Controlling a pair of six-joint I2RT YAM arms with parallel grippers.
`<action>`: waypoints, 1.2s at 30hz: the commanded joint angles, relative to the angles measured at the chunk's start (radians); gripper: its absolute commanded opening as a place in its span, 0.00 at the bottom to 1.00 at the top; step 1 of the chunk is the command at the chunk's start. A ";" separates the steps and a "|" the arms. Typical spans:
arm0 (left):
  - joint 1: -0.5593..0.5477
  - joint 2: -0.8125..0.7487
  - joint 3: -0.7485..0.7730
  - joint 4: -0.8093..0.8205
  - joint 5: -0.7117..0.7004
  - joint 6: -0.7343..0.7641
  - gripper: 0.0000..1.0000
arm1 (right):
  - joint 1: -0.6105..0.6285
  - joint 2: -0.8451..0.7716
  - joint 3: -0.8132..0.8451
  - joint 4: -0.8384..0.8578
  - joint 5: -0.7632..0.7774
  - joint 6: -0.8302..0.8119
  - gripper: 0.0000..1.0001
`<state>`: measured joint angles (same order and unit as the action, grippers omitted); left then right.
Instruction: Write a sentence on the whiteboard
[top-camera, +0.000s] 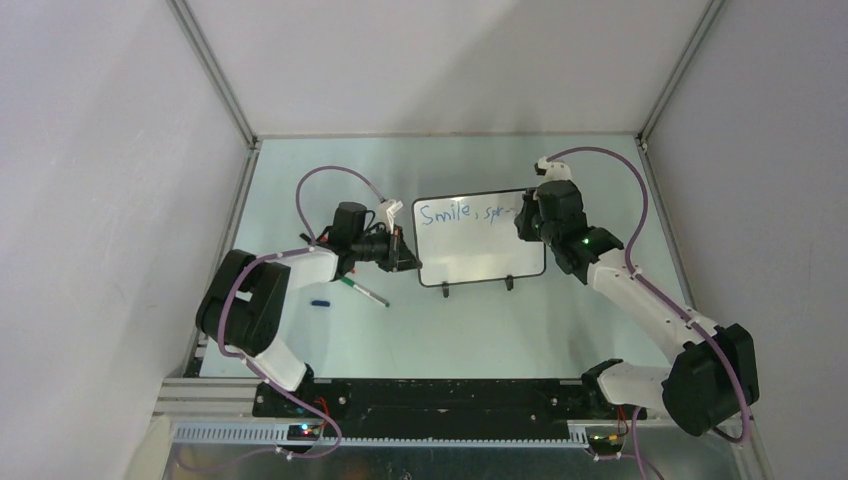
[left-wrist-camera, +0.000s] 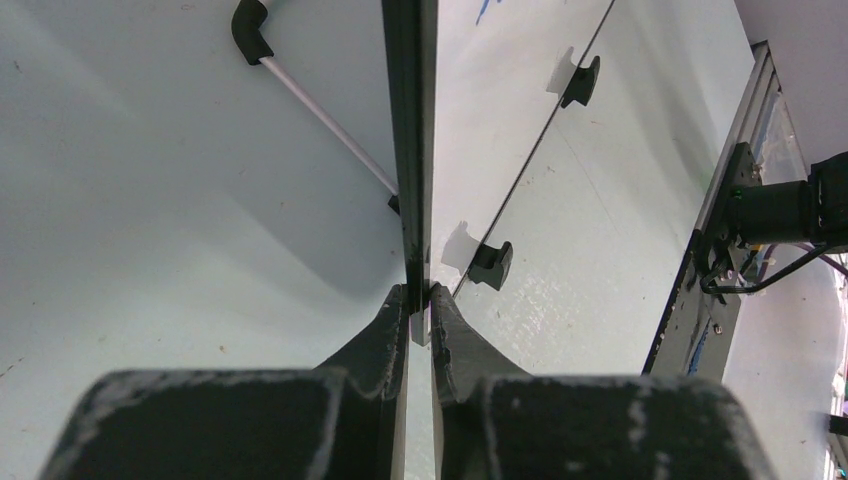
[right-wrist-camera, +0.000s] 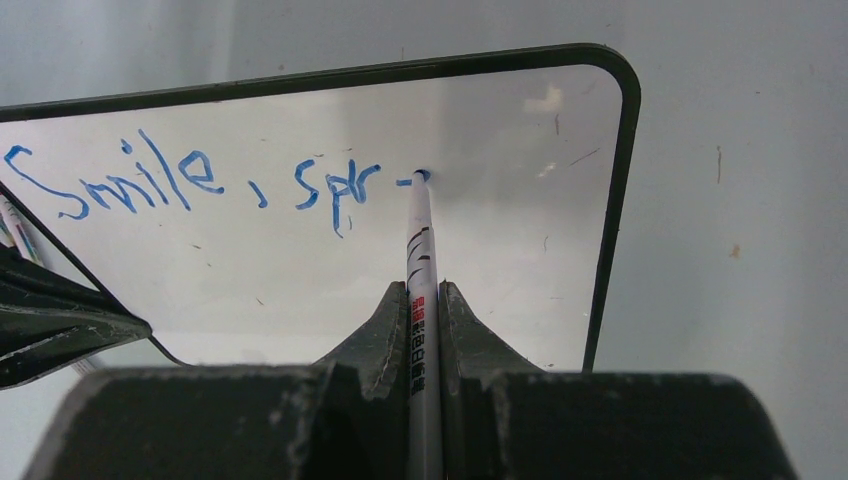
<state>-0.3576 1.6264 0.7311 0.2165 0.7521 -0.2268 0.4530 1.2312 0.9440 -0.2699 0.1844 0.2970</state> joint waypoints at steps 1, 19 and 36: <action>-0.009 -0.025 0.011 -0.031 -0.035 0.038 0.00 | -0.006 0.006 0.044 0.034 -0.020 -0.001 0.00; -0.014 -0.027 0.011 -0.037 -0.040 0.043 0.00 | -0.012 0.005 0.054 0.021 -0.001 0.004 0.00; -0.014 -0.031 0.010 -0.041 -0.043 0.046 0.00 | -0.010 0.012 0.065 -0.036 0.008 0.019 0.00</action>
<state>-0.3634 1.6196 0.7311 0.2070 0.7383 -0.2245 0.4465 1.2354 0.9642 -0.2951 0.1783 0.3031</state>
